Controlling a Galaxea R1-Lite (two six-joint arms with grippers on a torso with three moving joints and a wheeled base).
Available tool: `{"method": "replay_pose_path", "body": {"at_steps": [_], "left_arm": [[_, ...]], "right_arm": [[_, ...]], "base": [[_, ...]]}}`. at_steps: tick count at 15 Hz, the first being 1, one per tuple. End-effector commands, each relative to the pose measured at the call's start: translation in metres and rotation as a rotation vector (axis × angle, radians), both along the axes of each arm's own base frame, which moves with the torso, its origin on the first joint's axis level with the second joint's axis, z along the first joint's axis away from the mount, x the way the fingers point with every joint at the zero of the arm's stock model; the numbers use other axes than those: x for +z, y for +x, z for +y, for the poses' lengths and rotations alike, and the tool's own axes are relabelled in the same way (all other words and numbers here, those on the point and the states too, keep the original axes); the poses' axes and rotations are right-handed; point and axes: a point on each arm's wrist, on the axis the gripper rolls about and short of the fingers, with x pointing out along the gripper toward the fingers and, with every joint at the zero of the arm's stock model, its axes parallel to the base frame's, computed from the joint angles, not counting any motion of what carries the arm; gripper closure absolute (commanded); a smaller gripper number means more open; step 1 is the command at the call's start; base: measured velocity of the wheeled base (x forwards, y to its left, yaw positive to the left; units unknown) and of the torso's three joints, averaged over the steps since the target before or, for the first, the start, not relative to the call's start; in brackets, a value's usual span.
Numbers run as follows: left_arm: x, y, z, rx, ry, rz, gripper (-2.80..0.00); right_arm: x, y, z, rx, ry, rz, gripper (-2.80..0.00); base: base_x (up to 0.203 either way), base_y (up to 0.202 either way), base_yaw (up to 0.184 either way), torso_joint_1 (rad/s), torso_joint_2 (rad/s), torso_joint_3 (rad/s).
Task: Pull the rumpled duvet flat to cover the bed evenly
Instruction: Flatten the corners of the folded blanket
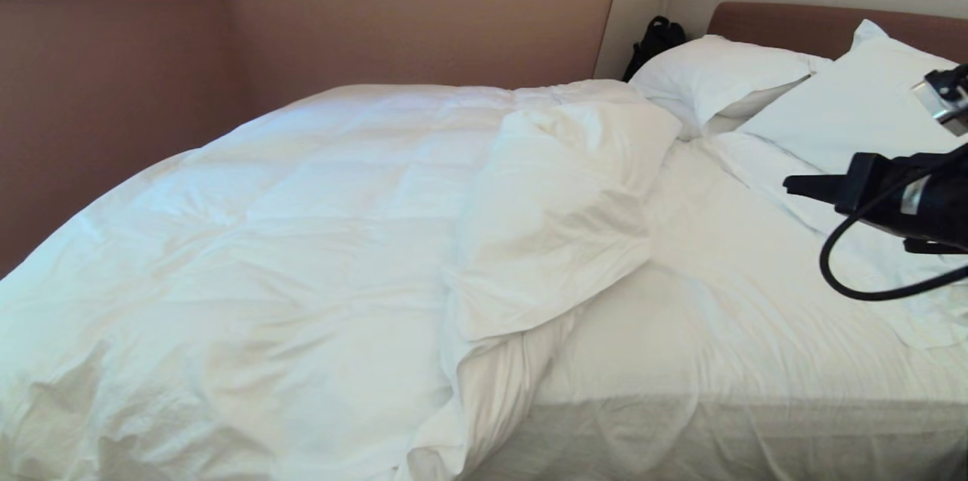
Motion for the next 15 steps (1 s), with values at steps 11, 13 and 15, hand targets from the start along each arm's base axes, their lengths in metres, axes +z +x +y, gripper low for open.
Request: {"method": "replay_pose_path", "body": {"at_steps": [11,13,15], "left_arm": [[0.000,0.000,0.000,0.000,0.000,0.000,0.00],[0.000,0.000,0.000,0.000,0.000,0.000,0.00],[0.000,0.000,0.000,0.000,0.000,0.000,0.00]], "right_arm": [[-0.072,0.172,0.004,-0.033,0.082,0.188,0.00],[-0.075,0.181,0.006,-0.029,0.081,0.185,0.00],[-0.085,0.195,0.015,-0.011,0.073,0.196,0.00]], "base": [[0.000,0.000,0.000,0.000,0.00,0.000],[0.000,0.000,0.000,0.000,0.00,0.000],[0.000,0.000,0.000,0.000,0.00,0.000]]}}
